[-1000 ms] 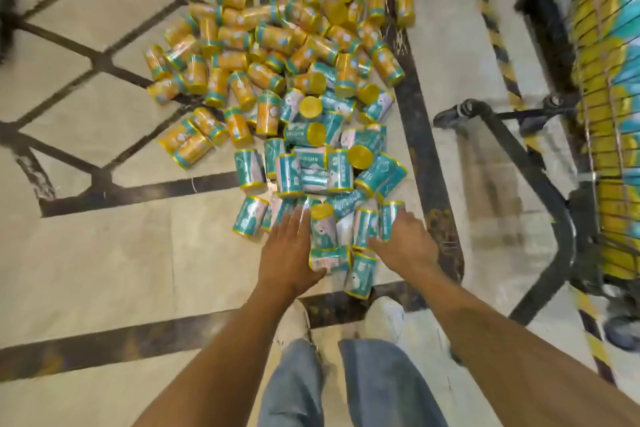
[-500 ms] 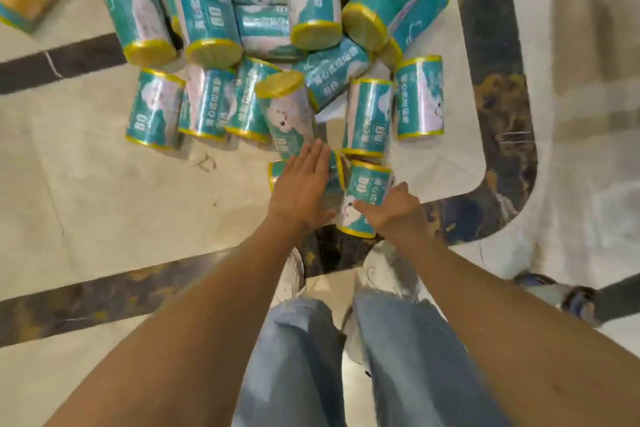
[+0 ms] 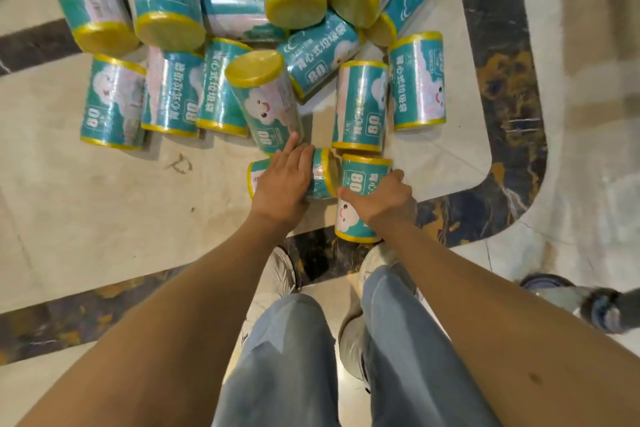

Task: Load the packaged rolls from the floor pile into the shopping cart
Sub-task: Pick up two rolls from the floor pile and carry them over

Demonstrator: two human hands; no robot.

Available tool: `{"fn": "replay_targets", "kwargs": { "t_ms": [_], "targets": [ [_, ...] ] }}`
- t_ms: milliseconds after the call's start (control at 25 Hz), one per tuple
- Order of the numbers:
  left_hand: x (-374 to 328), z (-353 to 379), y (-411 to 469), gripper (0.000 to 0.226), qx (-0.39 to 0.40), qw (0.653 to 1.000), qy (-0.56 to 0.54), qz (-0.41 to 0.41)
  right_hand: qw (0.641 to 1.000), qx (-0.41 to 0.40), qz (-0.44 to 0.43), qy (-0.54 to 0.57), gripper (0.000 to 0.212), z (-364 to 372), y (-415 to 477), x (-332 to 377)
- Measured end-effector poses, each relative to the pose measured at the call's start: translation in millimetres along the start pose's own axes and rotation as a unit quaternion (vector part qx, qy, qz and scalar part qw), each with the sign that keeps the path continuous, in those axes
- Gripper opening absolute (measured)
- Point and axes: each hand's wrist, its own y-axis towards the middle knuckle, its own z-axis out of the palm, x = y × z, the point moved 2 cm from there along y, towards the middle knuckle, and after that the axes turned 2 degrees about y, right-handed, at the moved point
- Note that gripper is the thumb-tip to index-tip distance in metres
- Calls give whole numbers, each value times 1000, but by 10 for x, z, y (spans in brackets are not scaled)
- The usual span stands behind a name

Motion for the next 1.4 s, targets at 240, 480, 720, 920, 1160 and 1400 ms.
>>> {"fn": "replay_targets", "kwargs": {
  "t_ms": [240, 480, 720, 920, 1160, 1400],
  "targets": [
    [-203, -1139, -269, 92, -1, 982, -123, -142, 999, -28, -17, 13, 80, -686, -730, 358],
    [-410, -3002, -447, 78, -29, 957, -189, -217, 992, -99, -59, 42, 90, -1803, -1820, 1303],
    [-835, -5513, -924, 71, -103, 937, -243, -227, 968, -186, -116, 125, 93, -3487, -3312, 2243],
    [-1456, -7300, -1089, 69, -180, 942, -236, -158, 929, -271, -156, 196, 83, -4836, -4288, 2570],
    [-2735, -8505, -1025, 74, -225, 952, -205, -26, 867, -387, -150, 274, 78, -6332, -5025, 2264],
    [-4267, -8804, -649, 75, -208, 959, -178, 76, 826, -455, -95, 319, 74, -7421, -5032, 1279]
  ]
}}
